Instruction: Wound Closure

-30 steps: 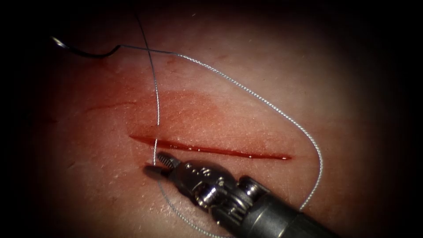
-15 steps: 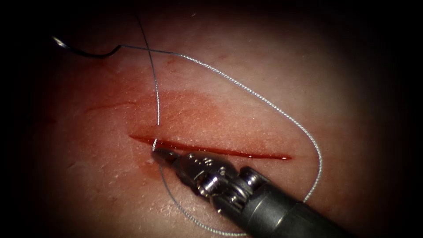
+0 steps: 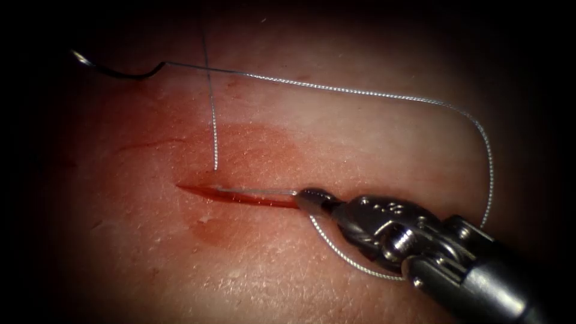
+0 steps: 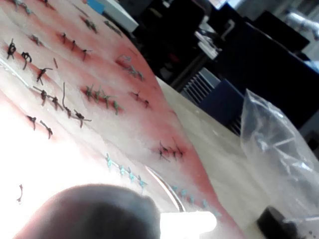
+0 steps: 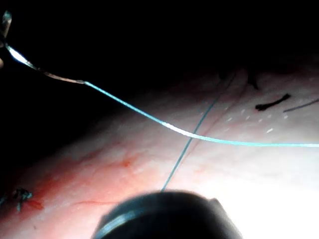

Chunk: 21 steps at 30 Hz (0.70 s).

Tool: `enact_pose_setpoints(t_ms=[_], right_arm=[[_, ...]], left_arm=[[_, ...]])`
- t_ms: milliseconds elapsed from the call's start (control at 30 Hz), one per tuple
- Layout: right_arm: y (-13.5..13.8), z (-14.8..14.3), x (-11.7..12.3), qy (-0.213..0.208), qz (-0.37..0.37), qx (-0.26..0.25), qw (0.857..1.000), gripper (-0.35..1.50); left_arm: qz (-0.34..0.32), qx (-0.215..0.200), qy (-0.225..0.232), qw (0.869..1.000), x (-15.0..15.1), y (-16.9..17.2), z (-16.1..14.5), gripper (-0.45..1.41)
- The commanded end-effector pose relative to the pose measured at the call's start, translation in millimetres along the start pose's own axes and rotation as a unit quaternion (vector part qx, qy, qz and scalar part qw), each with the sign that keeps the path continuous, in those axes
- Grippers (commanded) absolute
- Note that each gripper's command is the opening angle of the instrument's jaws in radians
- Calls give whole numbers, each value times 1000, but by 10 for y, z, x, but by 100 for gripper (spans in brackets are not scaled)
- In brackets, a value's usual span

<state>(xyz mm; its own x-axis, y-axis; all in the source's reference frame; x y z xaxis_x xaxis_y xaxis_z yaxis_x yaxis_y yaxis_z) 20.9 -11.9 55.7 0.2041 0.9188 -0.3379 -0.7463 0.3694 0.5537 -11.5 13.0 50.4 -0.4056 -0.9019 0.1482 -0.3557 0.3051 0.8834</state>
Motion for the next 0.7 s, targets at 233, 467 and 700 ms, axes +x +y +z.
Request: enact_pose_setpoints(t_ms=[233, 467, 700], right_arm=[[122, -97, 25, 30, 27, -72, 997, -35], [180, -135, 19, 43, 45, -112, 992, -35], [202, -152, 14, 54, 63, -147, 986, -35]], left_arm=[[4, 4, -1, 1000, -11, -3, 9, -45], [4, 4, -1, 1000, -11, -2, 9, -45], [4, 4, -1, 1000, -11, -2, 9, -45]])
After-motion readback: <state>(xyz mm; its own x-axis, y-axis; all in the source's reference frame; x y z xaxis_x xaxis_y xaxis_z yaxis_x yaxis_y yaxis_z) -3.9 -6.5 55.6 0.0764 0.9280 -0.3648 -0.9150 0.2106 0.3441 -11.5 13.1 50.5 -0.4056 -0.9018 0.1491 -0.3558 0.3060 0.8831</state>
